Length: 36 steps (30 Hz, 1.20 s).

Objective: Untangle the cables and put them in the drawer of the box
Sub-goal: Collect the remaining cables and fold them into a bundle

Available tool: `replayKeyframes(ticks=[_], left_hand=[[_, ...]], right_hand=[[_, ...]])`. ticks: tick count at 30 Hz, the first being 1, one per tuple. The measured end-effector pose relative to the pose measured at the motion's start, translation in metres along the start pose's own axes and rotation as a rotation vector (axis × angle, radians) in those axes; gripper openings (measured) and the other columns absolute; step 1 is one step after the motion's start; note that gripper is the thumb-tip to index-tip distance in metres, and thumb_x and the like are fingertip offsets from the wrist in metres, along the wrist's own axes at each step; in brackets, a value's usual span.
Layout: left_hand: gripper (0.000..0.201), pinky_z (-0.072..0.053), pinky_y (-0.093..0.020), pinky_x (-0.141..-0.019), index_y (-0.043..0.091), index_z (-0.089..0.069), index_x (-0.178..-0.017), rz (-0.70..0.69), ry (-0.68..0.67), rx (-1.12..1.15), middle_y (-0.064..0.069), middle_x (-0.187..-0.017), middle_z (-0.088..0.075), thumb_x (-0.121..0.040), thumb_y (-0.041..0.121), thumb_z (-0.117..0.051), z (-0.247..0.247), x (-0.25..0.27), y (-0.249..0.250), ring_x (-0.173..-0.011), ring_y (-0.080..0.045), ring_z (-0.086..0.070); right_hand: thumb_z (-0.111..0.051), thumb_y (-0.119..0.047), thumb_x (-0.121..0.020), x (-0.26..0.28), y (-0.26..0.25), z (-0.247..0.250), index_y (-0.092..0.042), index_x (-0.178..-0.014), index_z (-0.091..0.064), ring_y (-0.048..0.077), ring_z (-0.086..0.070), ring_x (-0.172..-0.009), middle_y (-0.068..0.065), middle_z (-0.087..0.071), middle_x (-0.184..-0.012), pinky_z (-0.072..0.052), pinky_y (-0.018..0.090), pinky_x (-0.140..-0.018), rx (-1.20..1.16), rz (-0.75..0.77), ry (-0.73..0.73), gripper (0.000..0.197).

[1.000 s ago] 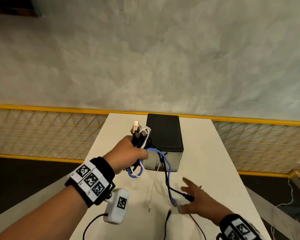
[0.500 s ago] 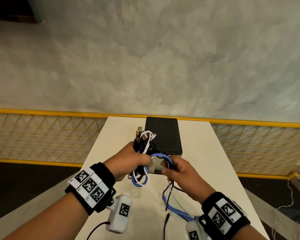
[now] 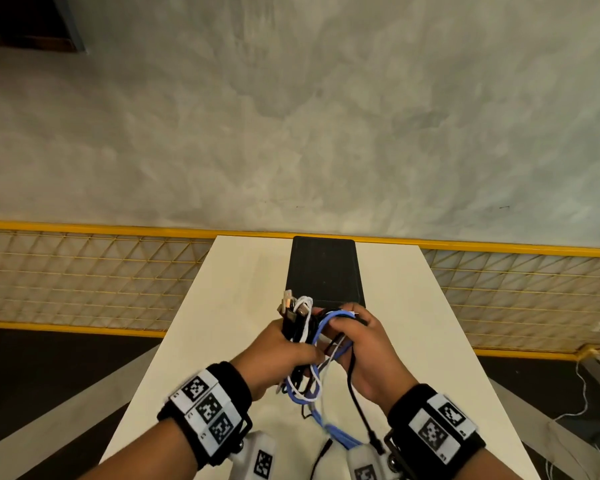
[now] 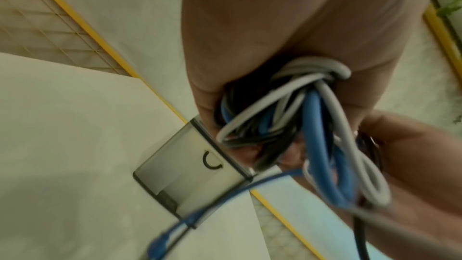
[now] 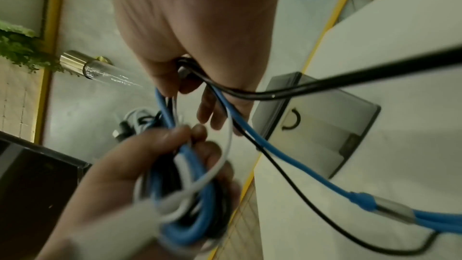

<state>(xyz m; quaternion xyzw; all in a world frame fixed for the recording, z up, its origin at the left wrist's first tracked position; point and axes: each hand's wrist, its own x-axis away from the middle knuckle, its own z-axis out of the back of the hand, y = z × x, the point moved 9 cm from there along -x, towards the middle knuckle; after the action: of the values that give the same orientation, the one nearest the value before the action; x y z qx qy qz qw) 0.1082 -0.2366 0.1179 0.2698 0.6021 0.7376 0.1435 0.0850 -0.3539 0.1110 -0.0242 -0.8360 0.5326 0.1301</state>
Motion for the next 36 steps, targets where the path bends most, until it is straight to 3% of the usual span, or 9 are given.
replayKeyframes(ticks=[7, 12, 15, 20, 24, 28, 31, 33, 36], left_hand=[[0.037, -0.055, -0.019, -0.074, 0.021, -0.072, -0.108, -0.046, -0.056, 0.095, 0.001, -0.098, -0.078, -0.08, -0.002, -0.072, -0.026, -0.001, -0.004, -0.093, -0.013, -0.074], [0.04, -0.056, -0.022, -0.079, 0.019, -0.071, -0.111, -0.044, -0.087, 0.125, -0.001, -0.101, -0.078, -0.078, -0.001, -0.077, -0.03, -0.003, -0.007, -0.098, -0.015, -0.074], [0.04, -0.057, -0.024, -0.077, 0.015, -0.072, -0.109, -0.061, -0.056, 0.129, -0.002, -0.098, -0.079, -0.075, -0.006, -0.075, -0.031, -0.005, -0.008, -0.095, -0.017, -0.074], [0.037, -0.057, -0.031, -0.076, 0.011, -0.075, -0.101, -0.039, 0.051, 0.191, -0.007, -0.091, -0.078, -0.074, -0.012, -0.065, -0.022, -0.01, -0.015, -0.089, -0.024, -0.074], [0.03, -0.058, -0.048, -0.084, 0.008, -0.075, -0.098, 0.0, 0.129, 0.24, -0.024, -0.096, -0.074, -0.073, -0.007, -0.066, -0.011, -0.016, -0.024, -0.093, -0.041, -0.071], [0.032, -0.059, -0.046, -0.086, 0.009, -0.075, -0.101, -0.02, 0.125, 0.298, -0.02, -0.099, -0.076, -0.078, -0.01, -0.066, -0.01, -0.016, -0.023, -0.096, -0.036, -0.072], [0.028, -0.058, -0.039, -0.077, 0.007, -0.075, -0.099, -0.04, 0.127, 0.375, -0.017, -0.093, -0.076, -0.078, -0.008, -0.064, -0.008, -0.017, -0.019, -0.089, -0.032, -0.074], [0.013, -0.057, -0.037, -0.067, 0.002, -0.072, -0.082, -0.024, 0.172, 0.449, -0.021, -0.079, -0.069, -0.075, -0.004, -0.062, -0.002, -0.017, -0.016, -0.072, -0.031, -0.071], [0.013, -0.055, -0.034, -0.059, -0.001, -0.065, -0.07, 0.005, 0.191, 0.573, -0.021, -0.067, -0.061, -0.082, -0.001, -0.063, 0.001, -0.017, -0.012, -0.057, -0.03, -0.062]], right_hand=[[-0.038, 0.005, -0.091, 0.006, 0.004, -0.007, -0.005, -0.092, -0.053, 0.025, -0.064, -0.07, 0.017, -0.058, -0.082, -0.056, 0.032, -0.059, -0.126, 0.002, -0.005, 0.018], [-0.044, 0.001, -0.085, 0.008, 0.007, -0.012, 0.005, -0.112, -0.049, 0.029, -0.067, -0.091, 0.021, -0.062, -0.099, -0.06, 0.034, -0.073, -0.129, -0.005, -0.095, 0.028], [-0.046, -0.005, -0.071, 0.01, 0.009, -0.015, -0.004, -0.113, -0.056, 0.028, -0.069, -0.096, 0.02, -0.068, -0.105, -0.059, 0.032, -0.077, -0.104, -0.005, -0.136, 0.043], [-0.034, 0.0, -0.095, 0.008, 0.016, -0.019, -0.024, -0.134, -0.052, 0.017, -0.069, -0.108, 0.007, -0.069, -0.123, -0.056, 0.025, -0.084, 0.098, -0.051, -0.154, 0.049], [-0.034, -0.012, -0.102, 0.009, 0.021, -0.025, -0.037, -0.147, -0.035, -0.016, -0.06, -0.095, -0.01, -0.056, -0.136, -0.046, -0.001, -0.061, 0.225, -0.12, -0.199, 0.052], [-0.033, -0.011, -0.101, 0.01, 0.022, -0.021, -0.028, -0.134, -0.051, -0.017, -0.064, -0.077, -0.01, -0.064, -0.115, -0.047, 0.002, -0.055, 0.314, -0.134, -0.242, 0.041], [-0.043, -0.023, -0.102, 0.015, 0.025, -0.021, -0.035, -0.131, -0.05, -0.014, -0.063, -0.096, -0.01, -0.064, -0.124, -0.049, 0.008, -0.075, 0.413, -0.112, -0.268, 0.032], [-0.06, -0.038, -0.093, 0.019, 0.031, -0.018, -0.038, -0.15, -0.026, -0.004, -0.051, -0.126, -0.017, -0.052, -0.142, -0.044, 0.024, -0.104, 0.456, -0.067, -0.308, 0.067], [-0.076, -0.019, -0.083, 0.026, 0.042, -0.014, -0.029, -0.15, -0.024, 0.011, -0.051, -0.132, -0.005, -0.053, -0.144, -0.043, 0.037, -0.109, 0.412, -0.081, -0.364, 0.085]])
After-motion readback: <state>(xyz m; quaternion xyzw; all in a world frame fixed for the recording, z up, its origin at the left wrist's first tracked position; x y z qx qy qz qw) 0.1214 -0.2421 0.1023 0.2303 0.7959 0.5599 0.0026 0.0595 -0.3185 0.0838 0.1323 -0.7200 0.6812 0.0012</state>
